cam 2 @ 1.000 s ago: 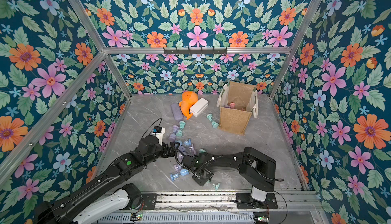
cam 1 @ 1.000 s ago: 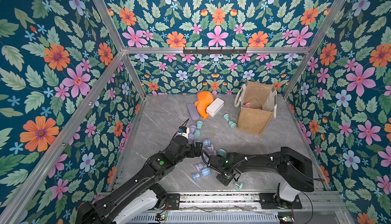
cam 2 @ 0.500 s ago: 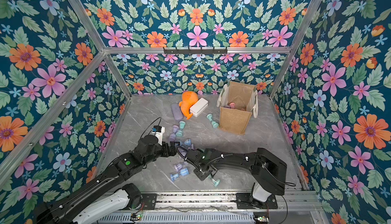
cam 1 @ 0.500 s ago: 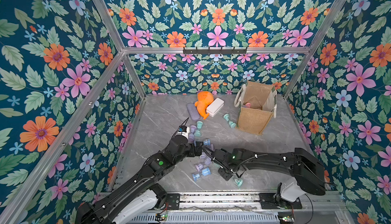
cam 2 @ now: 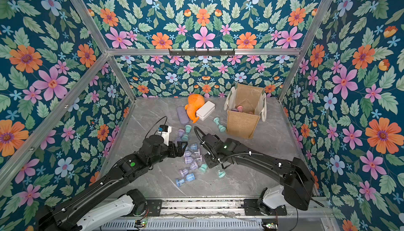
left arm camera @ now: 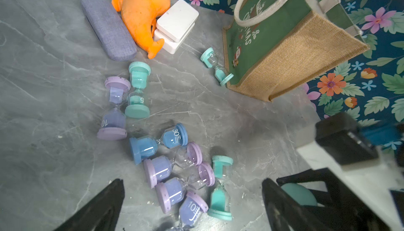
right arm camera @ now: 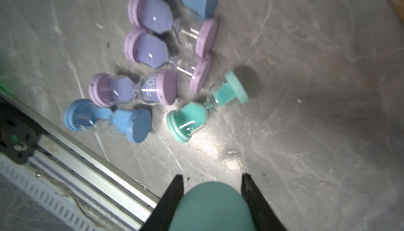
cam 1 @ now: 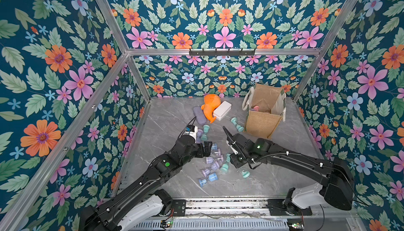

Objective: Put the hourglass into the canvas bag
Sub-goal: Pick up the hourglass from the center of the board, then place the hourglass in the canvas bag.

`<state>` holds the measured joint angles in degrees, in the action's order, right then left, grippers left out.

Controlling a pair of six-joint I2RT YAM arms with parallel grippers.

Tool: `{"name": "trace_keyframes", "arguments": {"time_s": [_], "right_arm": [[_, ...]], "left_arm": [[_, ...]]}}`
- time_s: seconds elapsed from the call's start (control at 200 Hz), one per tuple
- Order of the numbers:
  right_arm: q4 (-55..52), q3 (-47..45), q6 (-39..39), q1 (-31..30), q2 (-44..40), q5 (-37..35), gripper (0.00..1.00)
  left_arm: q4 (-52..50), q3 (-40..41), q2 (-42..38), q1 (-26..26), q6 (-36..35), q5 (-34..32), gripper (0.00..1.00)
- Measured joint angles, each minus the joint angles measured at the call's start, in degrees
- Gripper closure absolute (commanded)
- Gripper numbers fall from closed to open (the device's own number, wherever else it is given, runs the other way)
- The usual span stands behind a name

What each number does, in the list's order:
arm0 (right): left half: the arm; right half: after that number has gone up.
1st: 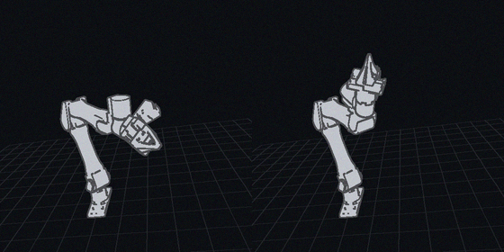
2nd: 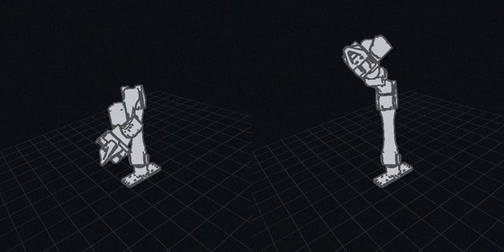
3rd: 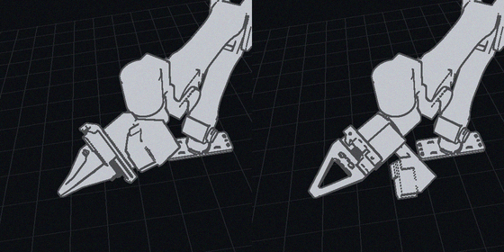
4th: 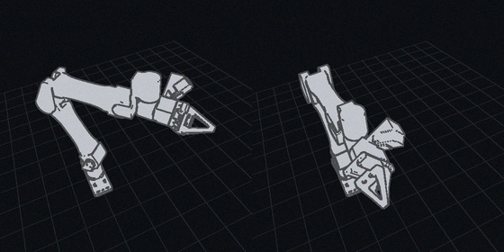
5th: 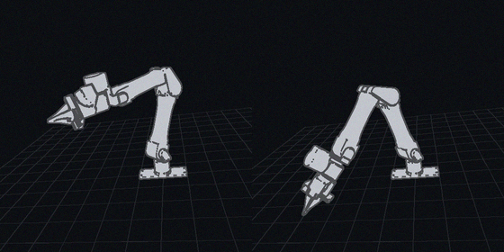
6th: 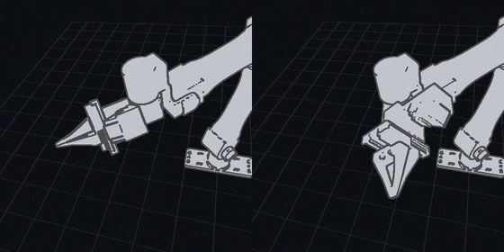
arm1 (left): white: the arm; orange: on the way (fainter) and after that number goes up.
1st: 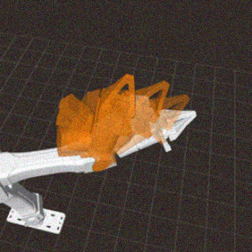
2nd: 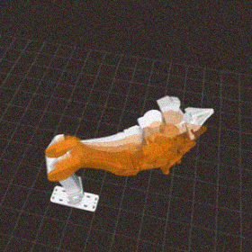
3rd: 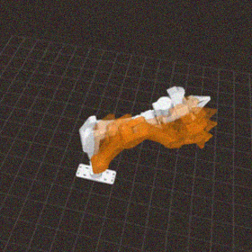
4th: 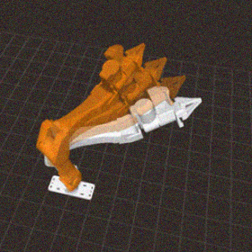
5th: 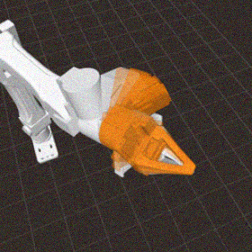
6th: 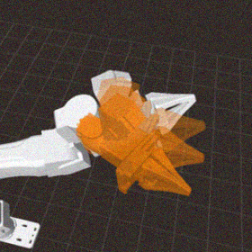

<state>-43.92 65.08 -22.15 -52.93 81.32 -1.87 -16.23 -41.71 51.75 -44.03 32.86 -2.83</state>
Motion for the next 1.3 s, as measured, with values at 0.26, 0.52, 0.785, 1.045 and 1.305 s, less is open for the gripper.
{"name": "trace_keyframes", "arguments": {"time_s": [0.26, 0.52, 0.785, 1.045, 1.305], "right_arm": [[-3.0, 11.9, 0.3, 8.1, -1.3, -0.6, 0.58], [-3.9, 23.3, 2.6, 17.3, 1.3, -1.4, 0.59], [-2.7, 33.7, 3.5, 28.8, 5.7, 0.5, 0.59], [-0.5, 41.5, 1.7, 38.8, 12.5, 1.6, 0.61], [-0.1, 53.5, 1.0, 44.1, 26.6, 0.2, 0.63]], "left_arm": [[5.1, -5.4, 6.0, 0.0, -1.5, 0.1, 0.0], [12.3, -9.2, 13.4, -0.2, -1.7, 1.5, 0.0], [17.4, -12.5, 19.8, -2.4, -1.2, 1.5, 0.0], [20.1, -16.9, 26.0, -4.1, -0.4, 1.3, 0.0], [21.8, -19.5, 29.9, -4.5, -0.4, 1.5, 0.0]]}}
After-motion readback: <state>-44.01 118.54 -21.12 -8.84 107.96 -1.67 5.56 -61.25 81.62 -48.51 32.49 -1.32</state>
